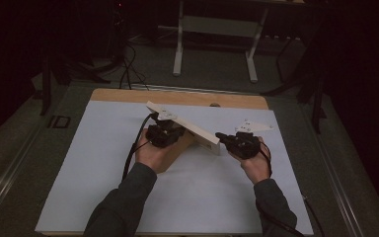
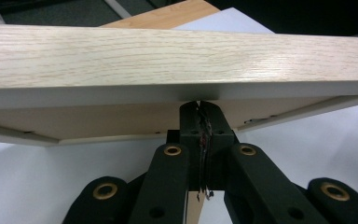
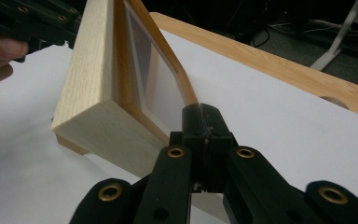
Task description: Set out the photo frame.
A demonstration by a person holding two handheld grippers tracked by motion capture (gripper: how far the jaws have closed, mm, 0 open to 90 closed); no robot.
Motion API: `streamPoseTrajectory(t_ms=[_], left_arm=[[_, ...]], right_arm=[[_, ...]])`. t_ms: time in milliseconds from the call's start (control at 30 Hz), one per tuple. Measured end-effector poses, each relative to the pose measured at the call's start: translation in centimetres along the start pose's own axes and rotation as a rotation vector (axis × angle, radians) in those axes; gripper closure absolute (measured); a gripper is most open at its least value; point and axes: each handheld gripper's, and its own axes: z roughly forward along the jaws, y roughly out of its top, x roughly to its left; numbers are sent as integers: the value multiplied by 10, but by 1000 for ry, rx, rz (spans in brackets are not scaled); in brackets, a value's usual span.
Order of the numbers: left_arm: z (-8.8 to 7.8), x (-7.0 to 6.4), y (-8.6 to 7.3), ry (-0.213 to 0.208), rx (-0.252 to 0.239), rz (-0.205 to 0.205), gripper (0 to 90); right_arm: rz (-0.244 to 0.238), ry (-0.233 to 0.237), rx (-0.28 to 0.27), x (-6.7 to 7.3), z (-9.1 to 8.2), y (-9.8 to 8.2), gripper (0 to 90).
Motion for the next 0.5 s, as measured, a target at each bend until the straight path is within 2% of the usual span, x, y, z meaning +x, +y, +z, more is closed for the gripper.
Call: streamPoseTrajectory(t_ms=[500], left_arm=[[6, -8, 0, -9, 9, 18, 898]], right_arm=[[-12, 14, 3, 4, -1, 1, 898]])
